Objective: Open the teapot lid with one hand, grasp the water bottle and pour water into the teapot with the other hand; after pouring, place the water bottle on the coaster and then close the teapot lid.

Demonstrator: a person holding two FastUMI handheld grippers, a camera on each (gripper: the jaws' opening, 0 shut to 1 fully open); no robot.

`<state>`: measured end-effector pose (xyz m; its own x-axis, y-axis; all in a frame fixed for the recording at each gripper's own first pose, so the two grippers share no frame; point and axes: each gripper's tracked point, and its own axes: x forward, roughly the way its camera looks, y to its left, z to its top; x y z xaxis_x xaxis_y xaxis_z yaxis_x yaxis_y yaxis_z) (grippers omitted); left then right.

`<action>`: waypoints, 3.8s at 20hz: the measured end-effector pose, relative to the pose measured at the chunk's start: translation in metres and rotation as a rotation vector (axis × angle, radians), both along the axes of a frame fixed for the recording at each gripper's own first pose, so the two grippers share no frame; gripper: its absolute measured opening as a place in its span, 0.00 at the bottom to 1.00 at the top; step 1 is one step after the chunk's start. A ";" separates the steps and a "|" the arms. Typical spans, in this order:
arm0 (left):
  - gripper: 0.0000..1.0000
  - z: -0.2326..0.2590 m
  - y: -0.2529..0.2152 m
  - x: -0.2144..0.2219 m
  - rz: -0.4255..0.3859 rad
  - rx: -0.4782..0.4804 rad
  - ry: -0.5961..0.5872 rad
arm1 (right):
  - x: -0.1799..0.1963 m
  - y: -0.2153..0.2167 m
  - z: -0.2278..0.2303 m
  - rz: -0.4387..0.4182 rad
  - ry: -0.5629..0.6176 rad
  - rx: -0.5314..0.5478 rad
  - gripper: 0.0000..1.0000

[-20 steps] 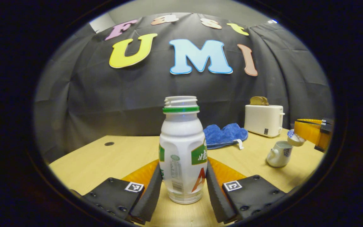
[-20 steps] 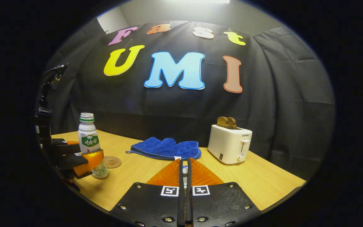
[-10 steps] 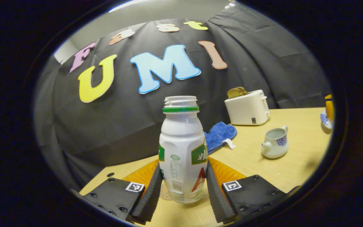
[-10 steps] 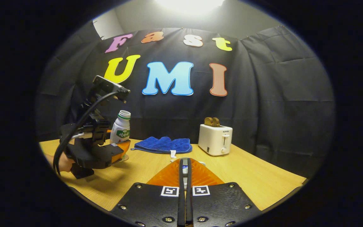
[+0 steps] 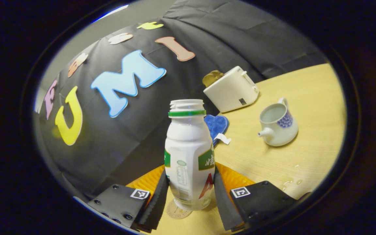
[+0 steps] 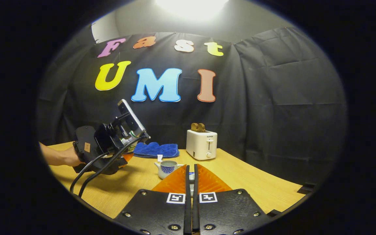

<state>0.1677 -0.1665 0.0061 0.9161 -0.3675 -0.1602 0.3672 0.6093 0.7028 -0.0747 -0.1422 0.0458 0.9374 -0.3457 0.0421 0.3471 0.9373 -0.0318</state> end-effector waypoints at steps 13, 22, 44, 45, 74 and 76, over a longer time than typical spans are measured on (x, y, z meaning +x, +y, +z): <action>0.81 -0.011 -0.036 0.014 -0.051 0.384 -0.121 | -0.006 -0.011 -0.003 0.001 -0.027 0.037 0.01; 0.80 0.001 -0.052 0.016 -0.079 0.604 -0.262 | -0.010 -0.014 -0.005 -0.002 -0.026 0.022 0.01; 0.76 0.021 -0.063 0.011 -0.114 0.843 -0.478 | -0.012 -0.017 -0.009 -0.007 -0.021 0.027 0.01; 0.81 0.022 -0.063 0.011 -0.112 0.851 -0.486 | -0.012 -0.017 -0.008 -0.008 -0.022 0.025 0.01; 0.80 0.040 -0.089 0.003 -0.175 1.078 -0.649 | -0.016 -0.015 -0.008 0.009 -0.022 0.015 0.01; 0.76 0.038 -0.089 0.003 -0.175 1.086 -0.649 | -0.017 -0.017 -0.009 0.005 -0.021 0.020 0.01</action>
<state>0.1703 -0.2553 0.0436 0.8916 -0.4528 0.0045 -0.2126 -0.4097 0.8871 -0.0914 -0.1587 0.0366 0.9381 -0.3419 0.0549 0.3427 0.9394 -0.0058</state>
